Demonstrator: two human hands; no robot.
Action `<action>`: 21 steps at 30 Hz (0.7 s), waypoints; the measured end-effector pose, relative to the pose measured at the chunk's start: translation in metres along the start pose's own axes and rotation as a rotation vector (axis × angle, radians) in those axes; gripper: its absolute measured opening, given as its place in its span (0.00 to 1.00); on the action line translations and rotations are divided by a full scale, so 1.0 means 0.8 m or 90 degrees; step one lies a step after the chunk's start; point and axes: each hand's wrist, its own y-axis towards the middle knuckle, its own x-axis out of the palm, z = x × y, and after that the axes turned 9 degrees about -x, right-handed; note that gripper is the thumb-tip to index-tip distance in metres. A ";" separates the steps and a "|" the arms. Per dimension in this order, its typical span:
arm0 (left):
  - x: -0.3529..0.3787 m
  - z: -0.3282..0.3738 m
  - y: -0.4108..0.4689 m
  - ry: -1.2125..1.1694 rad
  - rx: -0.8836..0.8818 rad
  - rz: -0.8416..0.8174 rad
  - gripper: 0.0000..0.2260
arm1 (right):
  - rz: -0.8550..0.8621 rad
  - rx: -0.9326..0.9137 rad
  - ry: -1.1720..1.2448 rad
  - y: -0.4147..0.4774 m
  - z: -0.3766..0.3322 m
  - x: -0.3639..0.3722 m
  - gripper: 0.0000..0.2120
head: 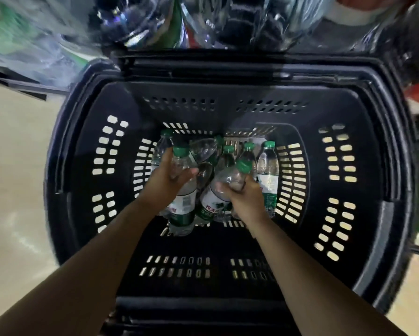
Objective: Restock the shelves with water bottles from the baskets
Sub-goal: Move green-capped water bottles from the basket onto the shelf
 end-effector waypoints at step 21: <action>-0.165 0.334 -0.477 0.018 0.203 0.137 0.14 | 0.056 -0.238 -0.124 -0.349 -0.518 -0.275 0.10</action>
